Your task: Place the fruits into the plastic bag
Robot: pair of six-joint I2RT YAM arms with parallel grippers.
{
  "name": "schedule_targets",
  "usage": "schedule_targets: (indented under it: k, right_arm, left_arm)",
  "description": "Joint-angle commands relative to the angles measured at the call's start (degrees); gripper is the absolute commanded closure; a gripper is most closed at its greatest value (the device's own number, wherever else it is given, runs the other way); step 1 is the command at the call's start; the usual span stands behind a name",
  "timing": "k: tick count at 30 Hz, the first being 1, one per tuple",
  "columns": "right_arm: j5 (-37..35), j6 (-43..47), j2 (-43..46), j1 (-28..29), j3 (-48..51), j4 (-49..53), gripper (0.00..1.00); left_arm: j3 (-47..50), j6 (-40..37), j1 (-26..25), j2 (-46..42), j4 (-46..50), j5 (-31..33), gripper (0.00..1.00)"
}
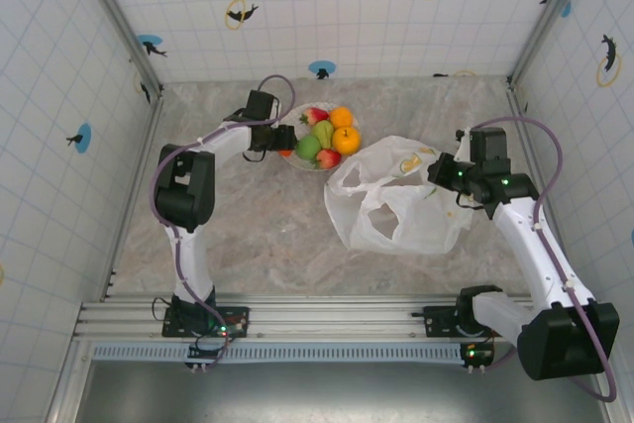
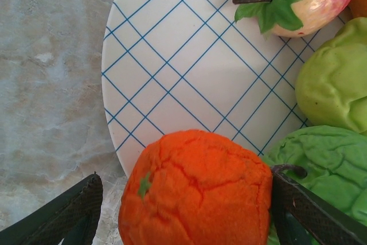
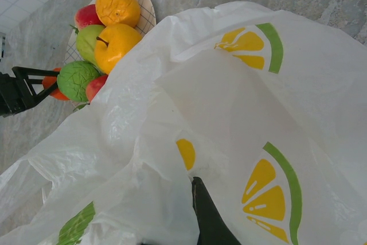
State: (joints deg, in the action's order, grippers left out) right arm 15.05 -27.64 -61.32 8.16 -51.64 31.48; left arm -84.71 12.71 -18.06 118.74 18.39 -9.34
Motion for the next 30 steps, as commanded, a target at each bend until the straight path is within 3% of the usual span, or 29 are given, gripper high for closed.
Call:
schedule_targets:
  k: [1,14,22,30]
  right_arm:
    - [-0.1,0.2,0.1,-0.3,0.4,-0.9,1.00]
    - [0.0,0.0,0.5,-0.3,1.4,-1.0,1.00]
    - [-0.2,0.0,1.1,-0.3,1.4,-0.9,1.00]
    - [0.9,-1.9,1.6,-0.2,2.2,-2.6,1.00]
  left_arm:
    - [-1.6,-1.4,-0.1,1.2,2.4,1.0,0.22]
    - [-3.6,-1.5,-0.1,3.6,3.1,0.8,0.23]
    - [-4.1,-0.9,-0.1,3.3,2.5,1.2,0.37]
    - [1.0,1.2,-0.1,-6.8,1.5,5.5,0.43]
